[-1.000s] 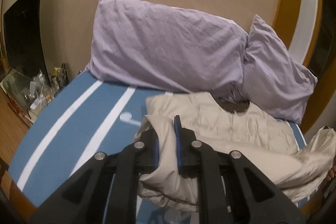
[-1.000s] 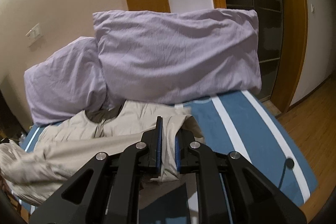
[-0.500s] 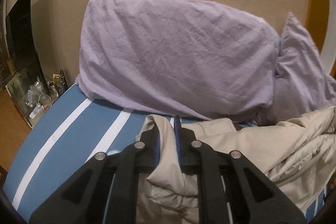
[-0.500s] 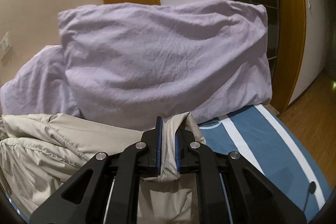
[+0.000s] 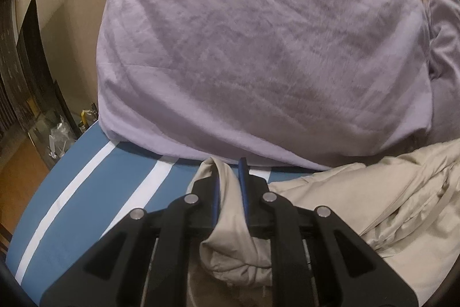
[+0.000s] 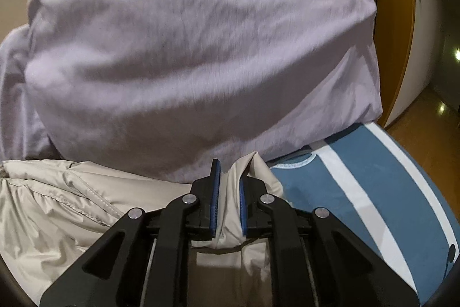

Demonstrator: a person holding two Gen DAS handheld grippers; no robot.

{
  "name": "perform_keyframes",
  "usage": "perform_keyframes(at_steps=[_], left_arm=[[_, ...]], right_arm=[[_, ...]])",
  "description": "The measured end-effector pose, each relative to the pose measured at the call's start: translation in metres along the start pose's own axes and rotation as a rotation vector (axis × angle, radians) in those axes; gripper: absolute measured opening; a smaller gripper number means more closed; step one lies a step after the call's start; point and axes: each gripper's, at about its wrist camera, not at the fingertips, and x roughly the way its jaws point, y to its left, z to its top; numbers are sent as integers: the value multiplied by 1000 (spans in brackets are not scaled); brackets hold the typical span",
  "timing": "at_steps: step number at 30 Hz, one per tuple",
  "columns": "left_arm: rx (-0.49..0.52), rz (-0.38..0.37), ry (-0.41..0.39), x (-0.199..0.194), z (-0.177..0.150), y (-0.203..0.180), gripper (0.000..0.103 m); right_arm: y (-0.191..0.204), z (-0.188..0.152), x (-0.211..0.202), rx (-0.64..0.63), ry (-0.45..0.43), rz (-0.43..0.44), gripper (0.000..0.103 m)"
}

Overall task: Fold large clothes
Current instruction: 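Lift the jacket side with the right gripper while the left gripper grasps the same edge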

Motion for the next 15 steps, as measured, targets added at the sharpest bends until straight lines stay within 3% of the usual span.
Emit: perform_keyframes(at_steps=[9, 15], left_arm=[[35, 84, 29, 32, -12, -17, 22], [32, 92, 73, 44, -13, -17, 27]], right_arm=[[12, -10, 28, -52, 75, -80, 14], [17, -13, 37, -85, 111, -109, 20]])
